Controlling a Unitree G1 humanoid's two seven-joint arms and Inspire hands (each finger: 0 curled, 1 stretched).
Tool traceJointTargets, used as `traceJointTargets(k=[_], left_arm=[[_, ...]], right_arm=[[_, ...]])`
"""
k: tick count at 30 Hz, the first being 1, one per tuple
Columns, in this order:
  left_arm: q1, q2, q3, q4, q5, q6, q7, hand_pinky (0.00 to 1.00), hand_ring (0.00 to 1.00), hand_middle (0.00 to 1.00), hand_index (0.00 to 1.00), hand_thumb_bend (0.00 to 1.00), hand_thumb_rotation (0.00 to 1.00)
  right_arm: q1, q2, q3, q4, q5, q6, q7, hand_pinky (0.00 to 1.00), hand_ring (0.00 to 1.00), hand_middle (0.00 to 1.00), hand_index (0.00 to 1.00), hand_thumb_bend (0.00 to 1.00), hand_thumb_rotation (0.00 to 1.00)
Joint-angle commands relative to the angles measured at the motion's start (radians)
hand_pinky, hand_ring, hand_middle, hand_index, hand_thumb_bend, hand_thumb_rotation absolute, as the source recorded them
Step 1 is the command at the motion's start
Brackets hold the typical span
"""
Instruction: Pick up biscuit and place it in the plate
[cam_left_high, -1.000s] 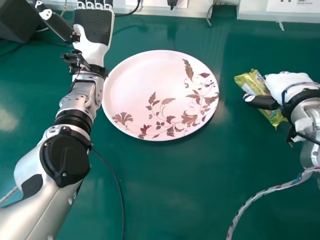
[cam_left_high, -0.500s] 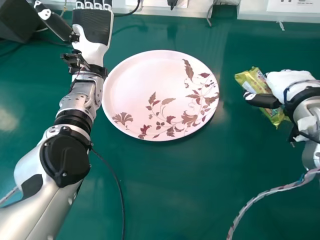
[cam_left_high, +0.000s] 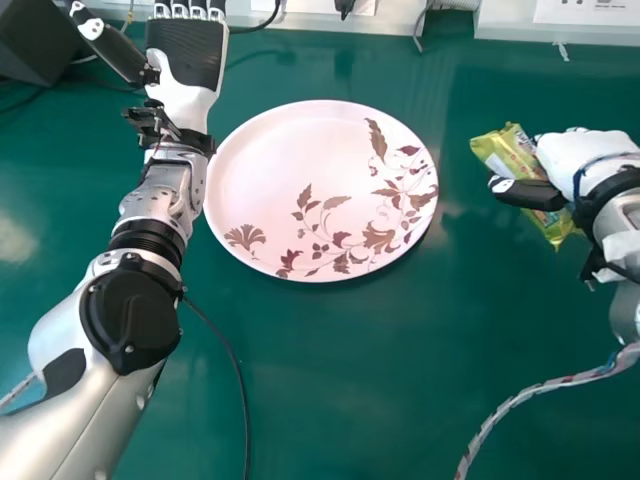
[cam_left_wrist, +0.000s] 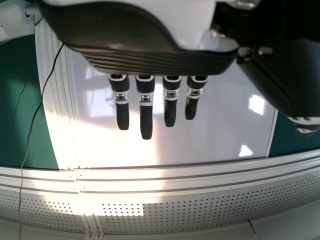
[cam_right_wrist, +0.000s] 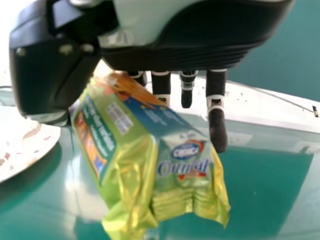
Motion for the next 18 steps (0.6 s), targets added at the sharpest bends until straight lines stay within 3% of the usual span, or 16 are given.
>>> traceJointTargets(k=[1,18], left_arm=[[-0.014,0.005,-0.008,0.007,0.008,0.004,-0.012,0.85,0.81,0.92,0.96,1.00,0.69],[-0.015,-0.002,-0.015,0.004,0.030,-0.031,-0.007,0.81,0.83,0.93,0.96,1.00,0.71]], right_arm=[[0.010,-0.012,-0.020,-0.022,-0.010,0.006,0.010,0.30,0.40,0.48,0.56,0.46,0.00],[-0.037,-0.002,-0.055,-0.091,-0.014,0.008,0.046,0.30,0.41,0.48,0.56,0.46,0.00]])
